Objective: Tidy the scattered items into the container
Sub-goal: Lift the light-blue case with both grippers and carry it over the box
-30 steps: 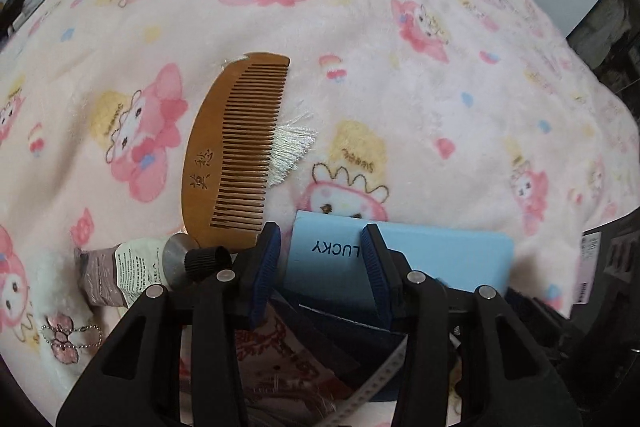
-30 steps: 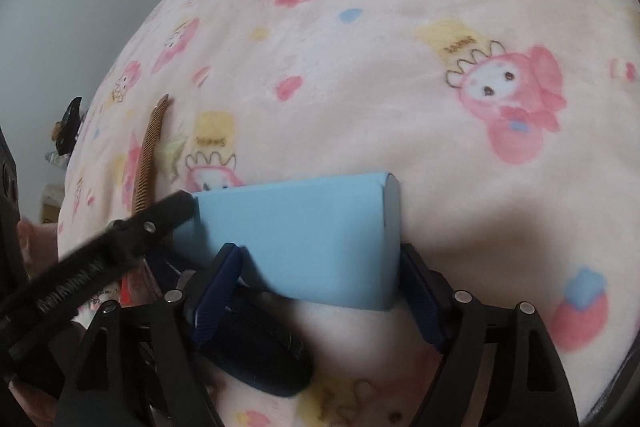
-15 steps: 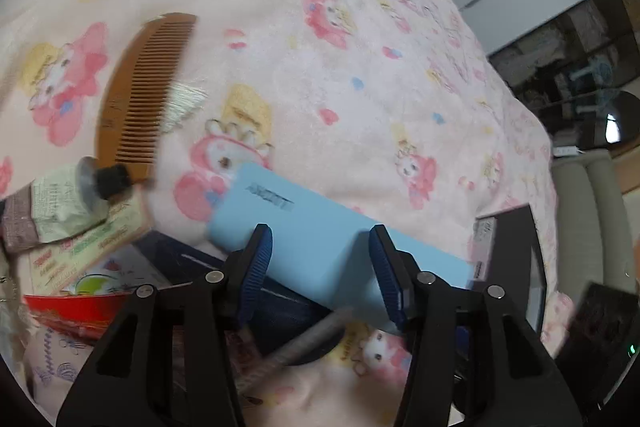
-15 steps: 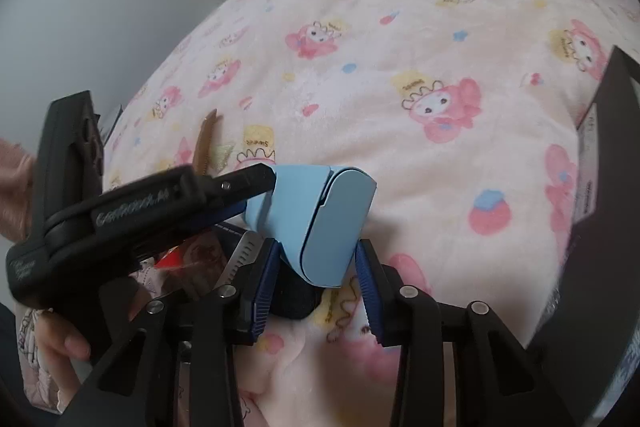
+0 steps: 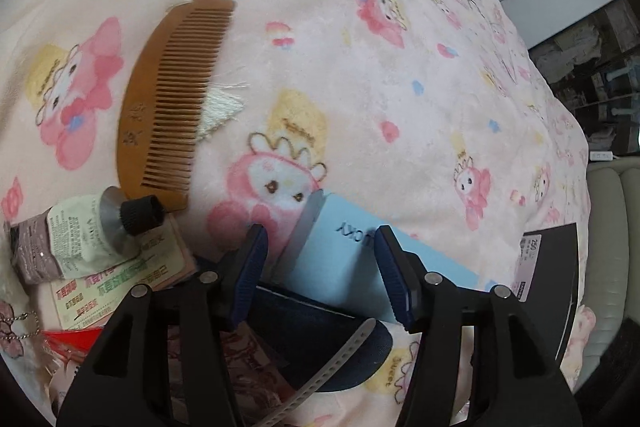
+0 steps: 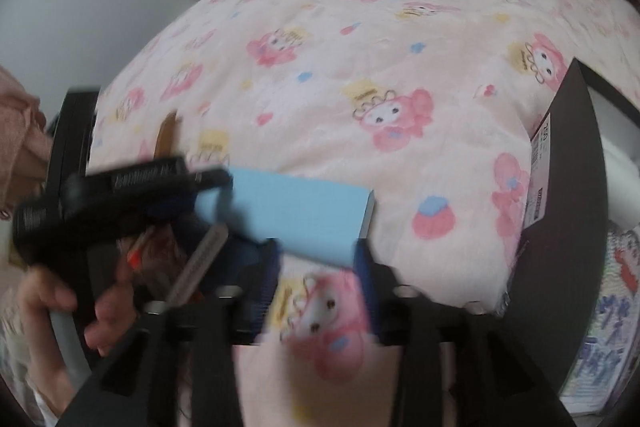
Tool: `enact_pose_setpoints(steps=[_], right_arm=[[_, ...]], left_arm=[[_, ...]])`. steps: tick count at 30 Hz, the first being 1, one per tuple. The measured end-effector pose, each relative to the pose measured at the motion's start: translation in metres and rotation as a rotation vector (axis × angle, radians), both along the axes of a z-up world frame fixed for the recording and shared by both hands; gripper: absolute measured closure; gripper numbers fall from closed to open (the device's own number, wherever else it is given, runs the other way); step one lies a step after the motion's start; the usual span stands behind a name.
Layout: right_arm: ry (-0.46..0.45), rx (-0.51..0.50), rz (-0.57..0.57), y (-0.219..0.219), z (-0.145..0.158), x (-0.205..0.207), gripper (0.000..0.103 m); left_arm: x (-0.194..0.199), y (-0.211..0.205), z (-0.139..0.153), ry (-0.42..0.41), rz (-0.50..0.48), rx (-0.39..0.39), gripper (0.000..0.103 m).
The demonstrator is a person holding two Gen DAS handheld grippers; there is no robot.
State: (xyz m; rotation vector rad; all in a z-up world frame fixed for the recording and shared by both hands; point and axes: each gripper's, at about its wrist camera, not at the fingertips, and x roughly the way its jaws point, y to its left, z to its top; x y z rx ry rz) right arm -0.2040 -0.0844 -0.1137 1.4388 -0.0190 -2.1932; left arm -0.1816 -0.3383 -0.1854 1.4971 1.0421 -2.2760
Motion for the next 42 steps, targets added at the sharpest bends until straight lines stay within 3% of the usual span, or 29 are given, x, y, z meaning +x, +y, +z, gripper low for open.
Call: enact_pose_setpoints(steps=[3, 5, 7, 15, 22, 27, 30, 35, 38, 42], right_arm=[[-0.078, 0.008, -0.030, -0.004, -0.021, -0.016, 0.050], [-0.142, -0.009, -0.005, -0.011, -0.041, -0.026, 0.049], [-0.128, 0.039, 0.003, -0.017, -0.047, -0.029, 0.054], [0.076, 0.030, -0.032, 0.023, 0.035, 0.009, 0.061], [0.195, -0.004, -0.071, 0.079, 0.100, 0.050, 0.062], [0.210, -0.048, -0.120, 0.146, 0.119, 0.067, 0.062], [0.210, -0.069, -0.183, 0.191, 0.120, 0.065, 0.062], [0.174, -0.070, -0.264, 0.257, 0.103, 0.037, 0.062], [0.164, -0.040, -0.257, 0.276, 0.086, 0.014, 0.062], [0.128, -0.021, -0.258, 0.292, 0.052, -0.018, 0.062]], left_arm=[[-0.001, 0.009, -0.002, 0.023, -0.022, -0.004, 0.046], [-0.003, 0.022, -0.004, 0.010, -0.035, -0.082, 0.046], [-0.002, 0.032, 0.002, 0.004, -0.064, -0.151, 0.046], [0.041, 0.060, 0.060, 0.251, -0.163, -0.075, 0.049], [0.060, 0.111, 0.124, 0.352, -0.258, -0.079, 0.049], [0.058, 0.171, 0.158, 0.403, -0.384, -0.077, 0.049], [0.044, 0.217, 0.156, 0.395, -0.455, -0.072, 0.049], [0.010, 0.286, 0.134, 0.314, -0.541, -0.101, 0.050], [-0.015, 0.314, 0.115, 0.245, -0.556, -0.120, 0.051], [-0.038, 0.340, 0.092, 0.159, -0.561, -0.207, 0.050]])
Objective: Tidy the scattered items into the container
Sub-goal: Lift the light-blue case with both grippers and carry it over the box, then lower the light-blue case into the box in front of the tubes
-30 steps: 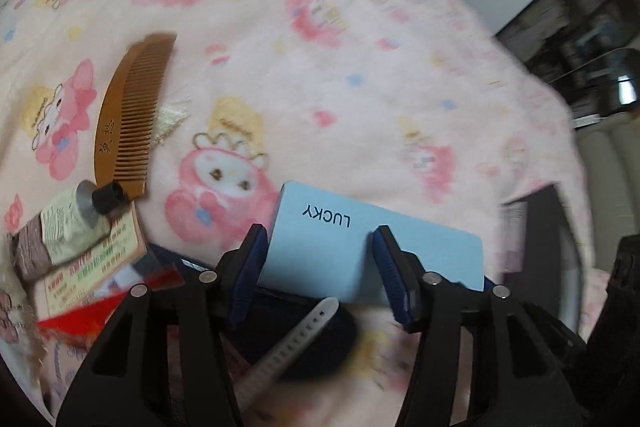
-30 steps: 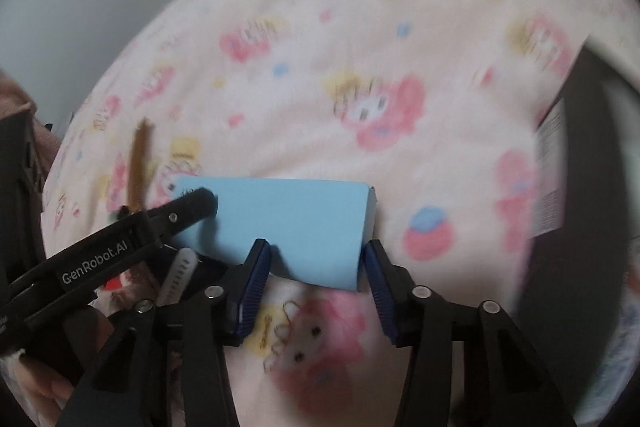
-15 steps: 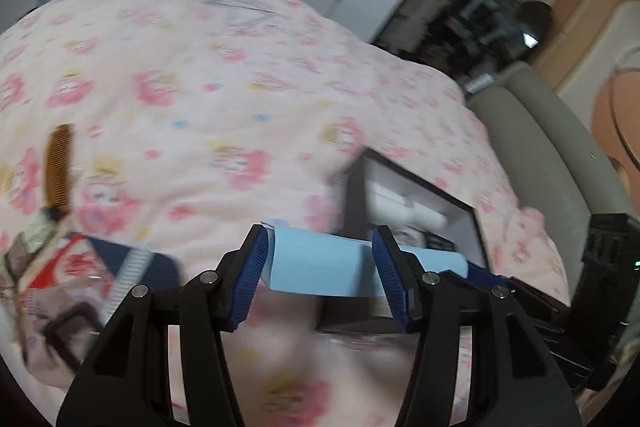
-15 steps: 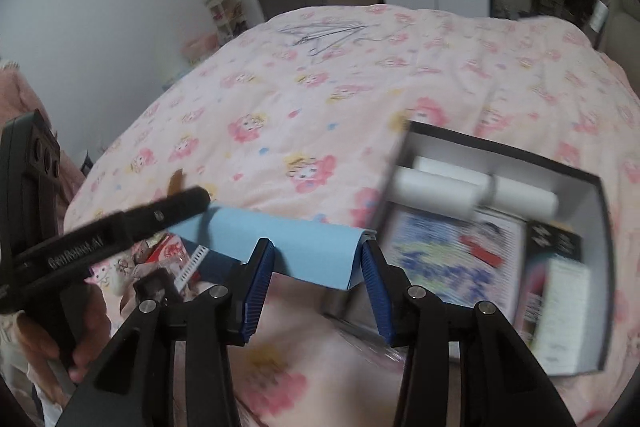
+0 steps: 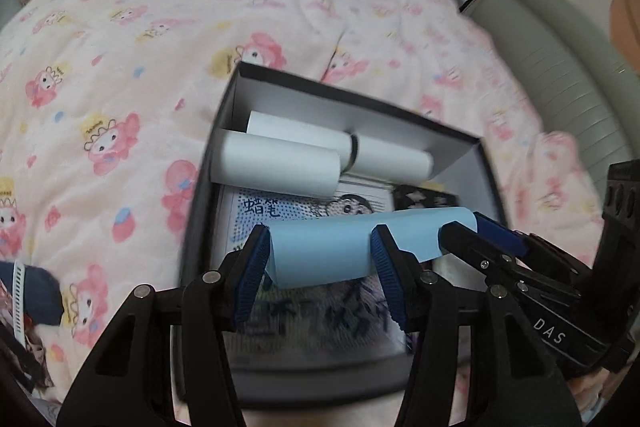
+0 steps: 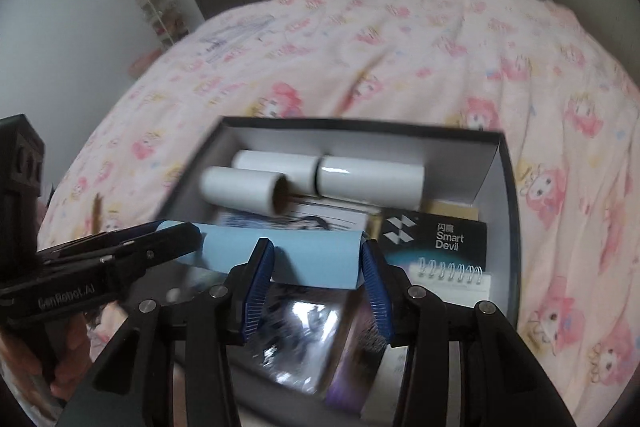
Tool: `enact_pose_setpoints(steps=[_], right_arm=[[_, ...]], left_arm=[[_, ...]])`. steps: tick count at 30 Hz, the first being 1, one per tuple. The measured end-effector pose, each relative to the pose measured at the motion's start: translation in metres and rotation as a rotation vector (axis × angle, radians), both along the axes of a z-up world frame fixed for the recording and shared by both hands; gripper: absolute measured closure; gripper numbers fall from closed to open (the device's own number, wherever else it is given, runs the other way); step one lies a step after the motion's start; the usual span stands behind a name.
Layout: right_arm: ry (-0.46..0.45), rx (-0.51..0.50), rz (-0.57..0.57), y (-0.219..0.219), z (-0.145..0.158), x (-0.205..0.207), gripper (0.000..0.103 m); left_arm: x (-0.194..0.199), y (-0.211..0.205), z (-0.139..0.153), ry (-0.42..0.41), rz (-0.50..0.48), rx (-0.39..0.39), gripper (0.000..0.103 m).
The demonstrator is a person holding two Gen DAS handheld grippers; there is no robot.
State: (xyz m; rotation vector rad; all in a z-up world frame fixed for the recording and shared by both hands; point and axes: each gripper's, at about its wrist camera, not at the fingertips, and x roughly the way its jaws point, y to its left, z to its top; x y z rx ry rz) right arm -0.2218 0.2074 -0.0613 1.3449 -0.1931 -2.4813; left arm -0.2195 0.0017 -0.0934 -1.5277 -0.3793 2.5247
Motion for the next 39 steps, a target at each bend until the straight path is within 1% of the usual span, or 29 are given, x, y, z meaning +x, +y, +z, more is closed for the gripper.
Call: enact_pose_setpoints(steps=[3, 7, 9, 12, 13, 15, 17, 18, 19, 21, 22, 23, 24, 25, 26, 27, 28, 29, 31, 33, 35, 37, 39], right_arm=[[-0.037, -0.006, -0.008, 0.004, -0.018, -0.008, 0.062], [-0.020, 0.007, 0.008, 0.001, -0.018, -0.005, 0.062], [-0.036, -0.005, 0.008, 0.003, -0.018, -0.002, 0.062], [-0.098, -0.026, 0.026, 0.008, -0.020, 0.005, 0.062], [-0.131, -0.034, 0.035, 0.009, -0.023, 0.008, 0.062], [-0.190, -0.059, 0.048, 0.010, -0.032, 0.011, 0.062], [-0.237, -0.080, 0.047, 0.011, -0.040, 0.011, 0.062], [-0.242, -0.088, 0.041, 0.012, -0.040, 0.010, 0.062], [-0.232, -0.104, 0.030, 0.016, -0.037, 0.010, 0.062], [-0.196, -0.138, 0.001, 0.025, -0.027, 0.010, 0.062], [-0.171, -0.146, -0.014, 0.030, -0.021, 0.011, 0.062], [-0.150, -0.141, -0.020, 0.033, -0.017, 0.012, 0.062], [-0.141, -0.127, -0.016, 0.033, -0.016, 0.011, 0.063], [-0.148, -0.111, -0.007, 0.031, -0.019, 0.010, 0.064], [-0.171, -0.099, 0.000, 0.028, -0.025, 0.008, 0.067], [-0.199, -0.097, 0.003, 0.025, -0.032, 0.004, 0.070], [-0.228, -0.100, 0.008, 0.022, -0.039, 0.002, 0.071], [-0.237, -0.097, 0.010, 0.019, -0.042, 0.000, 0.071], [-0.216, -0.088, 0.023, 0.012, -0.040, -0.004, 0.071], [-0.208, -0.114, 0.027, 0.007, -0.040, -0.010, 0.071], [-0.203, -0.153, 0.028, 0.001, -0.044, -0.016, 0.071], [-0.235, -0.212, 0.034, -0.004, -0.050, -0.020, 0.071], [-0.239, -0.230, 0.048, -0.007, -0.050, -0.020, 0.071]], left_arm=[[-0.008, 0.004, -0.013, -0.037, 0.004, -0.034, 0.048], [-0.007, 0.002, -0.012, -0.054, -0.001, -0.022, 0.048], [-0.001, 0.004, -0.012, -0.068, -0.016, -0.031, 0.048], [0.012, 0.010, -0.015, -0.094, -0.031, -0.065, 0.049], [0.014, 0.012, -0.017, -0.102, -0.033, -0.085, 0.050], [0.017, 0.018, -0.021, -0.100, -0.039, -0.153, 0.050], [0.017, 0.023, -0.023, -0.104, -0.042, -0.195, 0.051], [0.017, 0.023, -0.023, -0.107, -0.039, -0.193, 0.051], [0.017, 0.021, -0.022, -0.106, -0.034, -0.172, 0.051], [0.022, 0.015, -0.016, -0.084, -0.020, -0.116, 0.052], [0.025, 0.013, -0.012, -0.069, -0.015, -0.103, 0.052], [0.028, 0.012, -0.009, -0.055, -0.014, -0.087, 0.055], [0.030, 0.012, -0.008, -0.057, -0.027, -0.053, 0.059], [0.031, 0.014, -0.008, -0.072, -0.052, -0.008, 0.063], [0.030, 0.017, -0.010, -0.090, -0.077, 0.015, 0.065], [0.029, 0.021, -0.012, -0.105, -0.097, 0.016, 0.066], [0.028, 0.025, -0.014, -0.113, -0.103, -0.007, 0.067], [0.025, 0.028, -0.017, -0.124, -0.099, -0.033, 0.068], [0.019, 0.028, -0.023, -0.148, -0.079, -0.039, 0.068], [0.014, 0.028, -0.024, -0.133, -0.057, -0.066, 0.068], [0.010, 0.025, -0.023, -0.126, -0.041, -0.078, 0.070], [0.005, 0.018, -0.023, -0.134, -0.016, -0.090, 0.070], [0.003, 0.012, -0.024, -0.144, -0.013, -0.071, 0.070]])
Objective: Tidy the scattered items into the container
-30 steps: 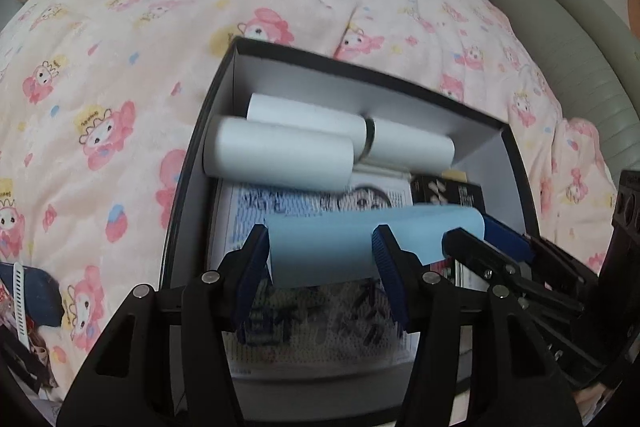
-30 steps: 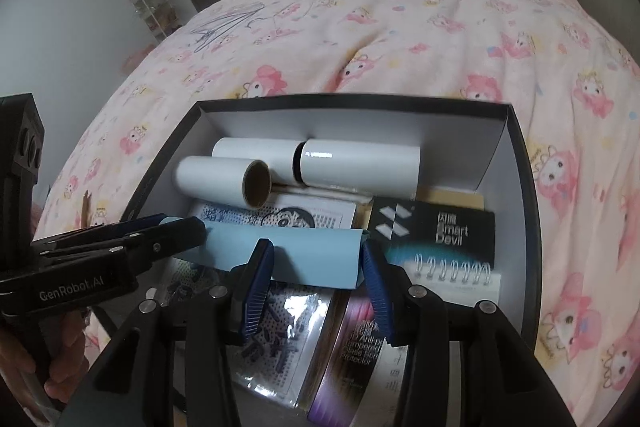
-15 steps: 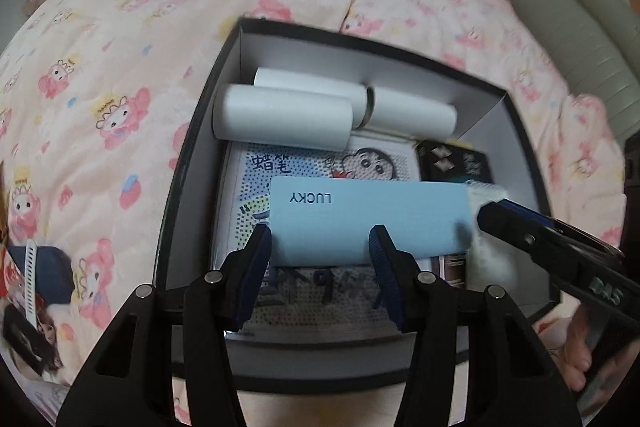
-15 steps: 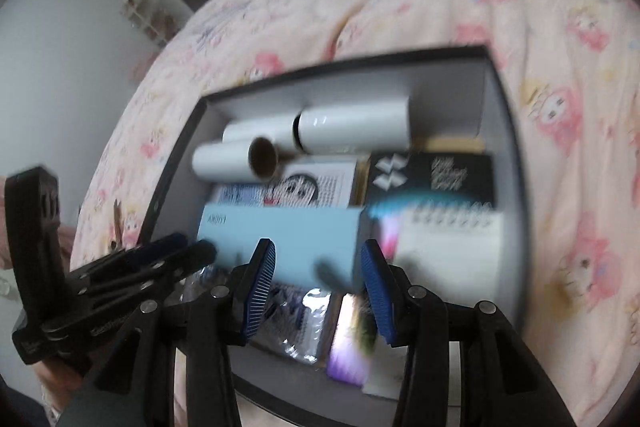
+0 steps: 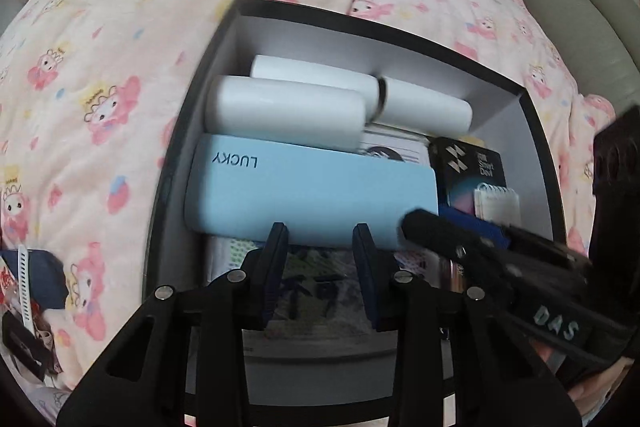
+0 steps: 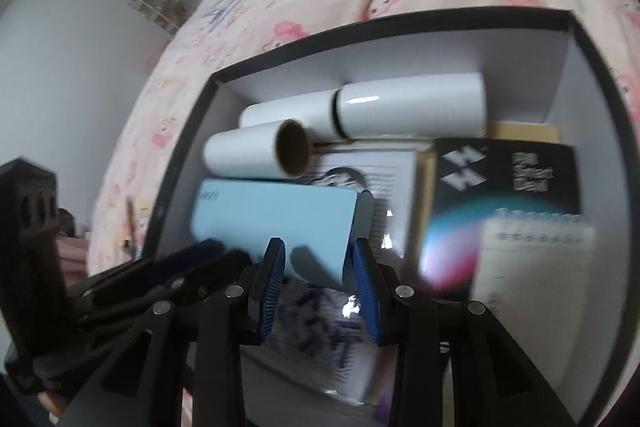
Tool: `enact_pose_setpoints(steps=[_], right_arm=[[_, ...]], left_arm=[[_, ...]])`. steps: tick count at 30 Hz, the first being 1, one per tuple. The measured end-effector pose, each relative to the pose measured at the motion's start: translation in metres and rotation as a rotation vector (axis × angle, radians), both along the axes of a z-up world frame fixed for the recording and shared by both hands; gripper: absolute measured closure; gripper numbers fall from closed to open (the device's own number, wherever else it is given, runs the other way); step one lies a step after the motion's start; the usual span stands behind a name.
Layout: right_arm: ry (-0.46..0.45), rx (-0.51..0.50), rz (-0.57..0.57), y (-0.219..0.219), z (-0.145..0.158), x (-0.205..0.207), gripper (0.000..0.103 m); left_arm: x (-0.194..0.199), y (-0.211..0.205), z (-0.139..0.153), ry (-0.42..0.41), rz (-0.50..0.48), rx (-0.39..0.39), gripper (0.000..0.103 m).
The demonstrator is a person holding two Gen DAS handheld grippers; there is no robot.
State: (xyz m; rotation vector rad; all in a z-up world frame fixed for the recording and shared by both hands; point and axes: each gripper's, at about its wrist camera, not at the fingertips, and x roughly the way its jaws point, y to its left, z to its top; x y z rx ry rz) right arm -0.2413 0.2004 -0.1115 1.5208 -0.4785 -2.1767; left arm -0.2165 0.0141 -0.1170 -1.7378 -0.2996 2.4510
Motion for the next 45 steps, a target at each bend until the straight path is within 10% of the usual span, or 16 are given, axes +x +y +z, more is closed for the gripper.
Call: enact_pose_setpoints(steps=[15, 19, 30, 45], right_arm=[[0.098, 0.026, -0.023, -0.005, 0.010, 0.000, 0.074], [0.121, 0.053, -0.058, 0.001, 0.026, 0.011, 0.072], [0.370, 0.282, -0.285, 0.022, 0.113, 0.105, 0.020], [0.461, 0.362, -0.380, 0.002, 0.176, 0.228, 0.017]], left_arm=[[0.000, 0.006, -0.007, -0.001, -0.034, 0.024, 0.069], [0.016, 0.005, 0.011, 0.089, -0.045, 0.019, 0.056], [0.090, 0.009, 0.091, 0.402, -0.034, -0.171, 0.014], [0.207, -0.021, 0.147, 0.558, -0.015, -0.151, 0.001]])
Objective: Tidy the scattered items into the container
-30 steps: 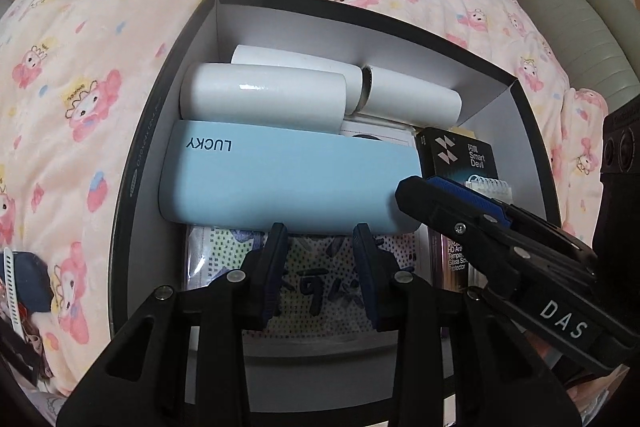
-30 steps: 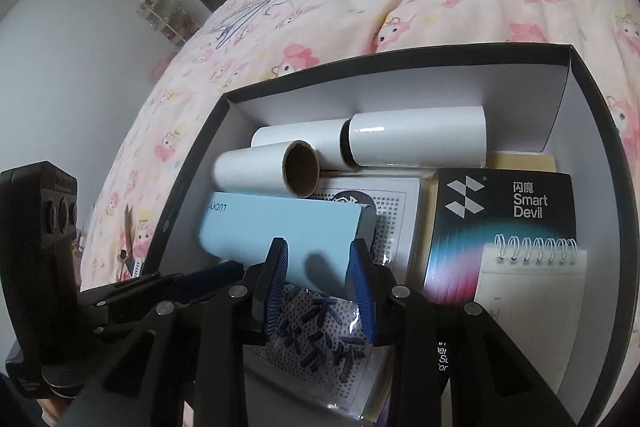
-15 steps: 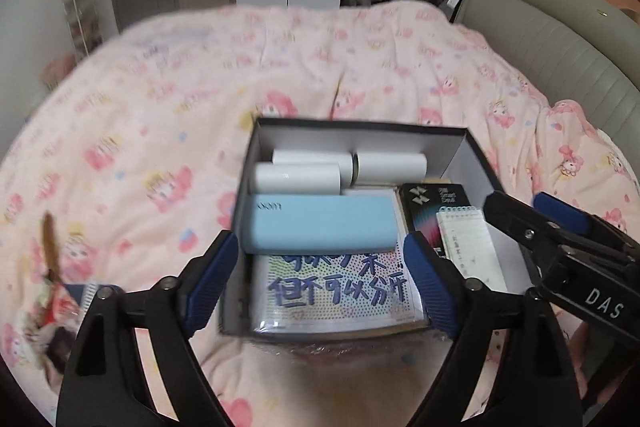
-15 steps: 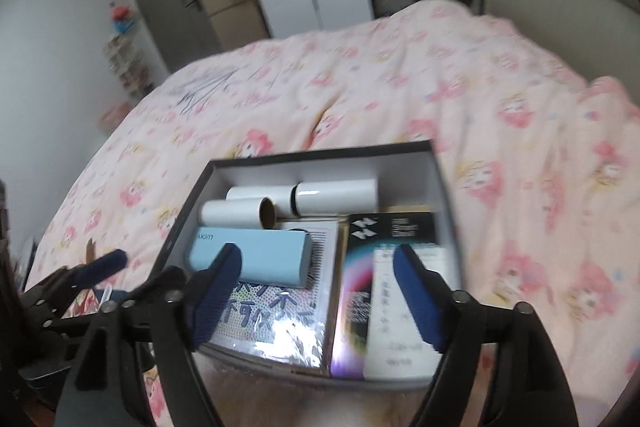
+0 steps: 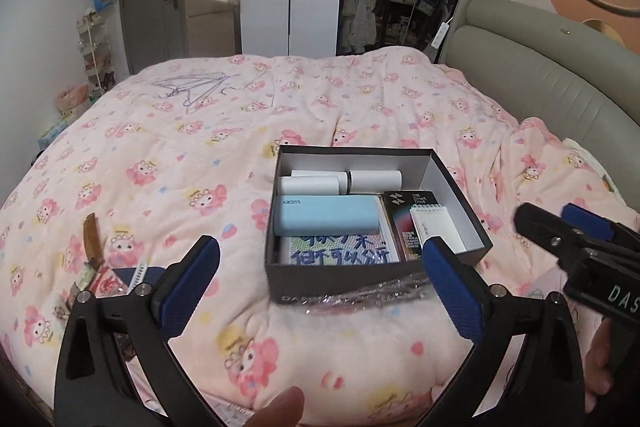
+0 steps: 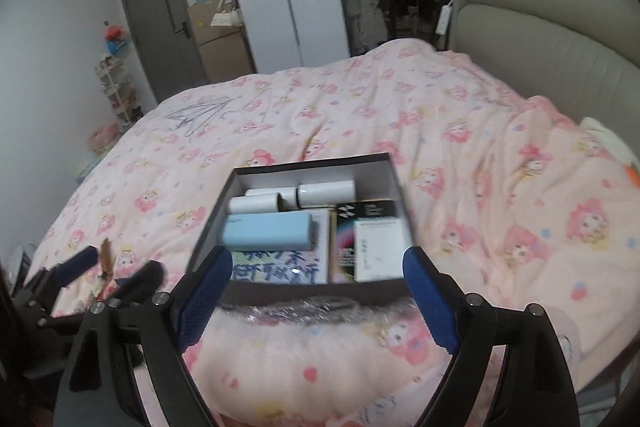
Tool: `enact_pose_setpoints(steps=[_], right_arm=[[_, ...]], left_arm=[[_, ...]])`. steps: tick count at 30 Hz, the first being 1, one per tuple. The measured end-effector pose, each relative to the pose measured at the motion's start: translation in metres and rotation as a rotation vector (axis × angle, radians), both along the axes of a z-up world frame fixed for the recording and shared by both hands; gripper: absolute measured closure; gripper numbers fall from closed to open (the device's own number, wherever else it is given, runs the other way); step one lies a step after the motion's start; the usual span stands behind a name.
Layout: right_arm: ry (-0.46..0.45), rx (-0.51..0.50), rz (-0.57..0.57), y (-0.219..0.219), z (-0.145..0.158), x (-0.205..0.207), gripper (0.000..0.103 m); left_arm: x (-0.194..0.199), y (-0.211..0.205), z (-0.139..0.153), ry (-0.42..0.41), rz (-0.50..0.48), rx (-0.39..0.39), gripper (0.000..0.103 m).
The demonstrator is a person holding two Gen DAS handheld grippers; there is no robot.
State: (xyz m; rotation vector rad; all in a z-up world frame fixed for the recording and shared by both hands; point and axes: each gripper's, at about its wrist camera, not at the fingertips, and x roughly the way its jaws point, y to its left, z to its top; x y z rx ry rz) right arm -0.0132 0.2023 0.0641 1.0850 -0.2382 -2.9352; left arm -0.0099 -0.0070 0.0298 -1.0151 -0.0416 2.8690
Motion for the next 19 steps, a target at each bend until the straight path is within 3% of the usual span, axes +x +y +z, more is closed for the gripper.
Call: enact_pose_setpoints(steps=[8, 19], right_arm=[[-0.001, 0.092, -0.088, 0.003, 0.002, 0.038, 0.017], [-0.042, 0.131, -0.073, -0.019, -0.013, 0.047, 0.017]], left_arm=[[0.025, -0.005, 0.002, 0.014, -0.026, 0.025, 0.001], [0.037, -0.008, -0.006, 0.013, -0.029, 0.042, 0.001]])
